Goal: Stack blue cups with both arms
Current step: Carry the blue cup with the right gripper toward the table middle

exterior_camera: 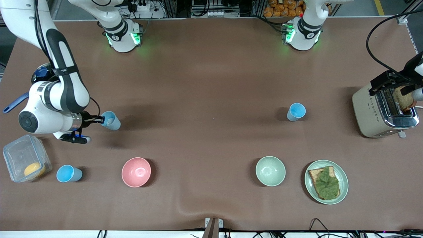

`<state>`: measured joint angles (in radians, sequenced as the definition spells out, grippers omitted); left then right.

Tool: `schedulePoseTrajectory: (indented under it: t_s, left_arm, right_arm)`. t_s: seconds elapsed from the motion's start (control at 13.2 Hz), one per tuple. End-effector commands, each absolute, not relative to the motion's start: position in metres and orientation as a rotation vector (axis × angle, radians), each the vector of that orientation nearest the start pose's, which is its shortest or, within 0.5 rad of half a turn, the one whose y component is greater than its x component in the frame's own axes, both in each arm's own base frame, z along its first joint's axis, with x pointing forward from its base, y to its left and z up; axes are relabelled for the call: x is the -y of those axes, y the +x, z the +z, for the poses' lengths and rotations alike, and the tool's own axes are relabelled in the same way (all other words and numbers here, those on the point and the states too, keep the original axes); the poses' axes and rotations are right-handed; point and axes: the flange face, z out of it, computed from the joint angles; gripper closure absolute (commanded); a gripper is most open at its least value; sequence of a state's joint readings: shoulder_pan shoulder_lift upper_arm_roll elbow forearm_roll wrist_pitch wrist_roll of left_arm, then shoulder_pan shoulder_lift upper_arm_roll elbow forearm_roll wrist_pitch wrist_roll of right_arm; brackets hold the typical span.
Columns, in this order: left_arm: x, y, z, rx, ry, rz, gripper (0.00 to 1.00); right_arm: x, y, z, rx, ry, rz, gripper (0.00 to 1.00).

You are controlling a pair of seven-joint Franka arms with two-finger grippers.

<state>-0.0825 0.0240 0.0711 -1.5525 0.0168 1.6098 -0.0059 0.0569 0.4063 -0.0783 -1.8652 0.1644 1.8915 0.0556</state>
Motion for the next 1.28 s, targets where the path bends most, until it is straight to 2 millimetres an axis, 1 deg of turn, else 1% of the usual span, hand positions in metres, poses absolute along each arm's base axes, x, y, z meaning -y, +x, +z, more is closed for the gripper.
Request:
schedulePoseTrajectory:
  t_s: [0.0, 0.08, 0.15, 0.3, 0.45, 0.53, 0.6, 0.68, 0.75, 0.83, 0.98, 1.06, 1.21]
  left_arm:
    - [0.011, 0.566, 0.627, 0.005, -3.135, -0.048, 0.00]
    - [0.010, 0.566, 0.627, 0.005, -3.134, -0.048, 0.00]
    - [0.009, 0.566, 0.627, 0.009, -3.134, -0.048, 0.00]
    - [0.007, 0.566, 0.627, 0.014, -3.134, -0.048, 0.00]
    - [0.006, 0.568, 0.625, 0.017, -3.133, -0.046, 0.00]
    - [0.006, 0.570, 0.625, 0.016, -3.132, -0.060, 0.00]
    - [0.005, 0.571, 0.625, 0.019, -3.131, -0.070, 0.00]
    - [0.005, 0.571, 0.625, 0.019, -3.131, -0.070, 0.00]
    - [0.005, 0.571, 0.625, 0.019, -3.131, -0.070, 0.00]
    - [0.005, 0.571, 0.625, 0.019, -3.131, -0.070, 0.00]
    - [0.006, 0.571, 0.625, 0.016, -3.131, -0.072, 0.00]
    - [0.006, 0.571, 0.625, 0.016, -3.131, -0.072, 0.00]
    - [0.006, 0.576, 0.623, 0.016, -3.130, -0.099, 0.00]
  right_arm:
    - [-0.078, 0.600, 0.295, -0.329, -2.965, 0.573, 1.00]
    - [-0.121, 0.600, 0.300, -0.377, -2.948, 0.572, 1.00]
    - [-0.162, 0.601, 0.300, -0.431, -2.922, 0.581, 1.00]
    - [-0.252, 0.596, 0.297, -0.498, -2.879, 0.596, 1.00]
    - [-0.327, 0.586, 0.290, -0.562, -2.870, 0.612, 1.00]
    - [-0.355, 0.580, 0.283, -0.585, -2.883, 0.614, 1.00]
    - [-0.378, 0.579, 0.280, -0.611, -2.886, 0.593, 1.00]
    - [-0.401, 0.573, 0.279, -0.606, -2.883, 0.571, 1.00]
    - [-0.420, 0.566, 0.277, -0.586, -2.877, 0.540, 1.00]
    - [-0.433, 0.560, 0.275, -0.575, -2.862, 0.522, 1.00]
    - [-0.456, 0.542, 0.269, -0.540, -2.868, 0.536, 1.00]
    - [-0.464, 0.535, 0.266, -0.521, -2.874, 0.545, 1.00]
    - [-0.475, 0.527, 0.264, -0.498, -2.877, 0.540, 1.00]
